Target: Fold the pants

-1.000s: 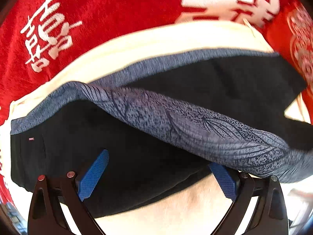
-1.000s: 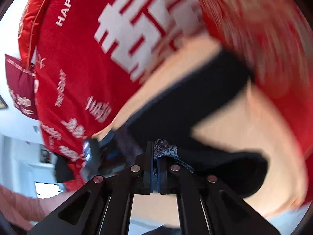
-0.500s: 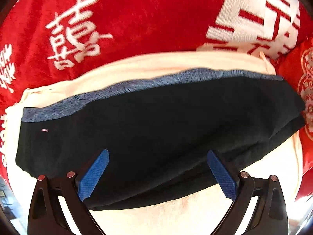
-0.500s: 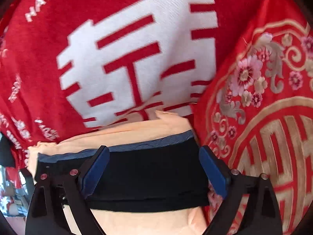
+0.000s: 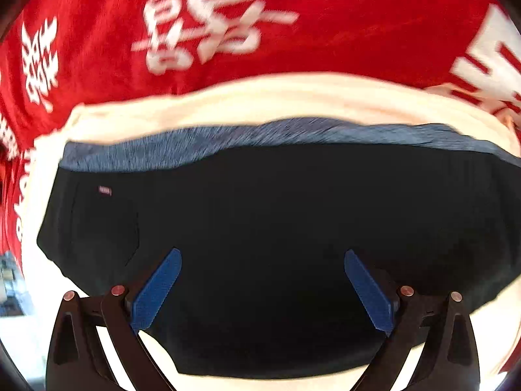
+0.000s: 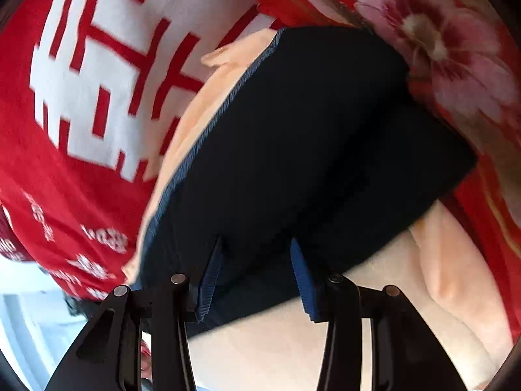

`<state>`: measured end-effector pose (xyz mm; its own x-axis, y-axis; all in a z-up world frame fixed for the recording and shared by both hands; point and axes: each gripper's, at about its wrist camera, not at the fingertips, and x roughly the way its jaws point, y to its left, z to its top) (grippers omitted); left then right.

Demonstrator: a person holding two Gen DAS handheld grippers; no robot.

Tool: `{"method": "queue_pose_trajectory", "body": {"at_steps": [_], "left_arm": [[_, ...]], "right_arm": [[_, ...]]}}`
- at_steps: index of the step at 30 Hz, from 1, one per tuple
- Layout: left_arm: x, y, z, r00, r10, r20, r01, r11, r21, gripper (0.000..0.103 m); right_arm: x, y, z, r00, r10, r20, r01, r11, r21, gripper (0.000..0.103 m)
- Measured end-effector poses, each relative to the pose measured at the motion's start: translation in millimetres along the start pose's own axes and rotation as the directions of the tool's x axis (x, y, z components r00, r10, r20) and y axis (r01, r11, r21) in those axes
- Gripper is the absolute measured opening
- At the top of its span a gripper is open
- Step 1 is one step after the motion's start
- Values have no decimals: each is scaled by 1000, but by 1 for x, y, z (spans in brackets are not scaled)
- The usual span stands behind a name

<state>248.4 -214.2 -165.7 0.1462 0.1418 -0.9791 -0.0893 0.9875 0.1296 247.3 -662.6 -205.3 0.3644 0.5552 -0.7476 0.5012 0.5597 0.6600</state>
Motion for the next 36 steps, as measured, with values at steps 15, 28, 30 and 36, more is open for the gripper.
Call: {"method": "queue_pose_trajectory", "body": {"at_steps": [15, 28, 30, 36], "left_arm": [[-11, 94, -12, 998, 56, 9, -56, 998, -20, 101], [38, 241, 10, 982, 174, 71, -174, 985, 1, 101], [54, 256, 4, 986, 154, 63, -155, 988, 5, 101], [61, 277, -1, 994, 76, 73, -76, 997, -14, 102]], "right_arm": [[-27, 42, -62, 996, -80, -50, 69, 979, -192, 37], [182, 161, -253, 899, 173, -401, -255, 953, -161, 39], [193, 162, -252, 902, 182, -392, -252, 958, -136, 39], [181, 192, -250, 924, 130, -359, -221, 949, -227, 9]]}}
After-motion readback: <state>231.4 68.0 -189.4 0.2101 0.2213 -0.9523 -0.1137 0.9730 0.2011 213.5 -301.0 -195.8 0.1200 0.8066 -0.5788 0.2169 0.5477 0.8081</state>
